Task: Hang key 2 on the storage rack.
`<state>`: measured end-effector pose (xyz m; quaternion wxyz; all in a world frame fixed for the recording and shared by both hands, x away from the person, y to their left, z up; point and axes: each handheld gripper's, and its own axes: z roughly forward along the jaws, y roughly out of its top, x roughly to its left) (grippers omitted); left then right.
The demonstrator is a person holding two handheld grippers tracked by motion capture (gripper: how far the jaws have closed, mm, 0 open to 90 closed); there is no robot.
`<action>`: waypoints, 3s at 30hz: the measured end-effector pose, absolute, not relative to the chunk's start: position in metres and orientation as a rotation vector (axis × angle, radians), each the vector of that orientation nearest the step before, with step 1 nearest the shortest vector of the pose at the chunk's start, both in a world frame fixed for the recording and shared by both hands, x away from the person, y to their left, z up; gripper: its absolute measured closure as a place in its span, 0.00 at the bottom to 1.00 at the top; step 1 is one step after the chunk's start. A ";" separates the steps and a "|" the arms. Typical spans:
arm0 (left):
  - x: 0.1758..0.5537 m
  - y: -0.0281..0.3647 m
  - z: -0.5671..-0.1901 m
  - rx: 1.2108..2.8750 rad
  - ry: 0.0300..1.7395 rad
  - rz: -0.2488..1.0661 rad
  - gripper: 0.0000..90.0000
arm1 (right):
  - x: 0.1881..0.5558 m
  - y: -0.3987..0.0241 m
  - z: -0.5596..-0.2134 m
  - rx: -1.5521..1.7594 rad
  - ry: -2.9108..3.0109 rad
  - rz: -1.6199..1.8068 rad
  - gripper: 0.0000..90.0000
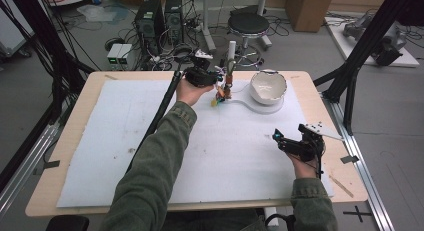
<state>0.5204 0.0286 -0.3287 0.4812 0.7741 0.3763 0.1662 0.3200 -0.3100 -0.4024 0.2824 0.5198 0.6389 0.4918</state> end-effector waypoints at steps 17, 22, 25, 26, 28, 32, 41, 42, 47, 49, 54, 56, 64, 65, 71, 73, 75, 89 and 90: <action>0.510 0.053 -0.325 1.934 1.024 0.367 0.02 | 0.319 -0.310 -0.402 1.390 1.708 1.316 0.02; 0.501 0.061 -0.321 1.916 0.994 0.396 0.02 | 0.318 -0.310 -0.402 1.393 1.708 1.317 0.02; 0.497 0.069 -0.320 1.894 0.992 0.405 0.02 | 0.317 -0.310 -0.402 1.392 1.709 1.309 0.02; 0.496 0.072 -0.320 1.892 0.990 0.405 0.02 | 0.317 -0.309 -0.402 1.395 1.708 1.310 0.02; 0.494 0.077 -0.320 1.877 0.994 0.408 0.02 | 0.317 -0.310 -0.402 1.387 1.706 1.309 0.02; 0.489 0.087 -0.322 1.890 0.962 0.413 0.02 | 0.315 -0.310 -0.402 1.400 1.701 1.307 0.02; 0.477 0.103 -0.327 1.889 0.945 0.416 0.02 | 0.316 -0.311 -0.402 1.393 1.699 1.303 0.02; 0.475 0.104 -0.327 1.883 0.945 0.407 0.02 | 0.315 -0.311 -0.402 1.396 1.702 1.304 0.02; 0.466 0.109 -0.328 1.884 0.936 0.410 0.02 | 0.316 -0.311 -0.402 1.394 1.703 1.303 0.02; 0.463 0.112 -0.328 1.893 0.930 0.416 0.02 | 0.315 -0.311 -0.402 1.400 1.701 1.303 0.02; 0.454 0.117 -0.325 1.897 0.899 0.438 0.02 | 0.315 -0.311 -0.402 1.392 1.702 1.304 0.02; 0.449 0.119 -0.325 1.896 0.879 0.456 0.02 | 0.315 -0.311 -0.402 1.391 1.703 1.304 0.02; 0.435 0.131 -0.328 1.877 0.872 0.472 0.02 | 0.315 -0.311 -0.402 1.398 1.701 1.303 0.02; 0.433 0.134 -0.328 1.869 0.876 0.473 0.02 | 0.315 -0.311 -0.402 1.395 1.698 1.301 0.02; 0.427 0.146 -0.328 1.861 0.894 0.494 0.02 | 0.315 -0.311 -0.402 1.397 1.699 1.300 0.02; 0.426 0.150 -0.329 1.848 0.901 0.497 0.02 | 0.315 -0.311 -0.402 1.394 1.697 1.299 0.02; 0.423 0.156 -0.332 1.836 0.915 0.501 0.02 | 0.315 -0.312 -0.402 1.392 1.698 1.297 0.02; 0.399 0.186 -0.348 1.796 0.966 0.521 0.02 | 0.315 -0.313 -0.402 1.395 1.699 1.300 0.02; 0.397 0.187 -0.350 1.789 0.972 0.521 0.02 | 0.315 -0.312 -0.402 1.395 1.698 1.299 0.02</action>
